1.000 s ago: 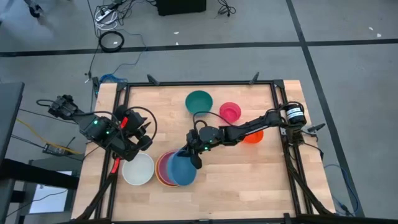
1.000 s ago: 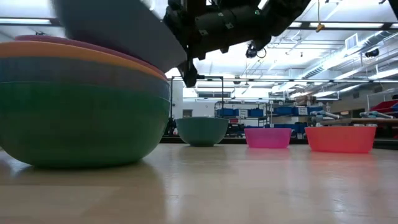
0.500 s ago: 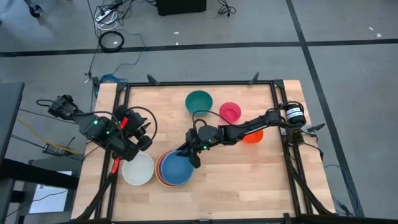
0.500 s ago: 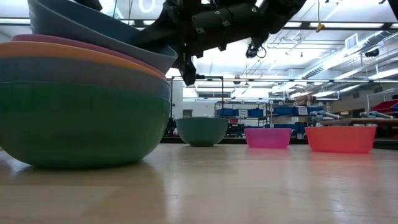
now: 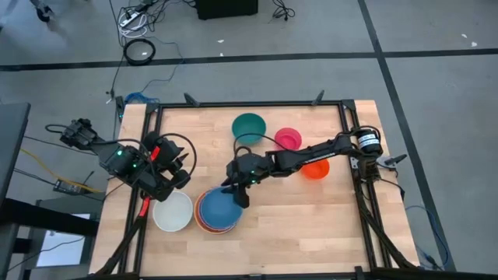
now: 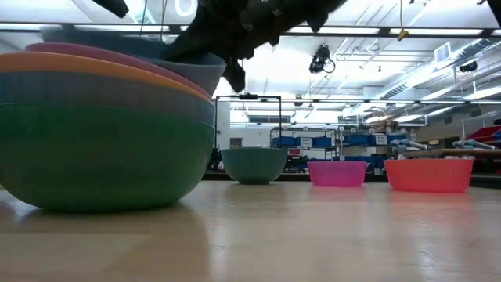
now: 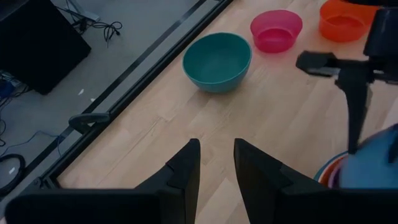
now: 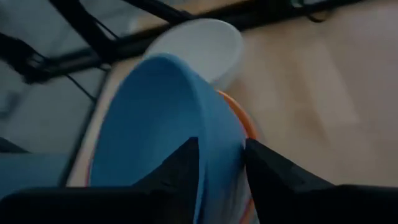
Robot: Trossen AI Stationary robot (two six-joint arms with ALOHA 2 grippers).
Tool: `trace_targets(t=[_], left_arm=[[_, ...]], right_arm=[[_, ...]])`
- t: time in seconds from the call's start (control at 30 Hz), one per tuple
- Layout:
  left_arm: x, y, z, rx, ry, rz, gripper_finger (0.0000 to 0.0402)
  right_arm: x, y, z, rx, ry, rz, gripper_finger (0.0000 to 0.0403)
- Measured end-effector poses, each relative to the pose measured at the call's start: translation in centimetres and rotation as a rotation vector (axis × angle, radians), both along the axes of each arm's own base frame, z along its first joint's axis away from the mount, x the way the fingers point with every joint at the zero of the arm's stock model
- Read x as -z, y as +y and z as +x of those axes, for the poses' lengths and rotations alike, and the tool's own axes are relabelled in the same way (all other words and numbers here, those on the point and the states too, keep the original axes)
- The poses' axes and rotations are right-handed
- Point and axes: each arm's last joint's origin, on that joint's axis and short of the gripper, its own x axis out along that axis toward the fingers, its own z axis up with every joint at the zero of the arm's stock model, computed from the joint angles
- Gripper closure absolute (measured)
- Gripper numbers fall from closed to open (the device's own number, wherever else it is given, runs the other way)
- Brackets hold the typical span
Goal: Nest bowls inside each other
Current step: Stack the blue bowl on top of the pink bowl, then stack the white bowl on top of the blue bowl
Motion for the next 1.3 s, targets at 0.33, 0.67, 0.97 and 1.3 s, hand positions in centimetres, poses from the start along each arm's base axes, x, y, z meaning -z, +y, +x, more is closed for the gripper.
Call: trace_targets(t=[0.33,0.67,0.97,1.3], left_arm=[[0.0,0.0,0.0,0.000,0.000,0.000,0.0296],[0.0,0.0,0.0,0.000,0.002,0.001,0.0296],[0.0,0.0,0.0,0.000,0.003,0.002,0.0296],[0.5,-0.1,-0.5,0.027,0.125,-0.093,0.0296]], right_arm=[[-2.0,0.1,0.1,0.008,0.062,-0.089,0.0284],[-1.2,-0.1,-0.5,0.064,0.173,-0.118,0.0285],[-1.5,0.3,-0.9,0.055,0.194,-0.119,0.0289],[-6.2,-0.2,-5.6,0.275,0.264,-0.448,0.0306]])
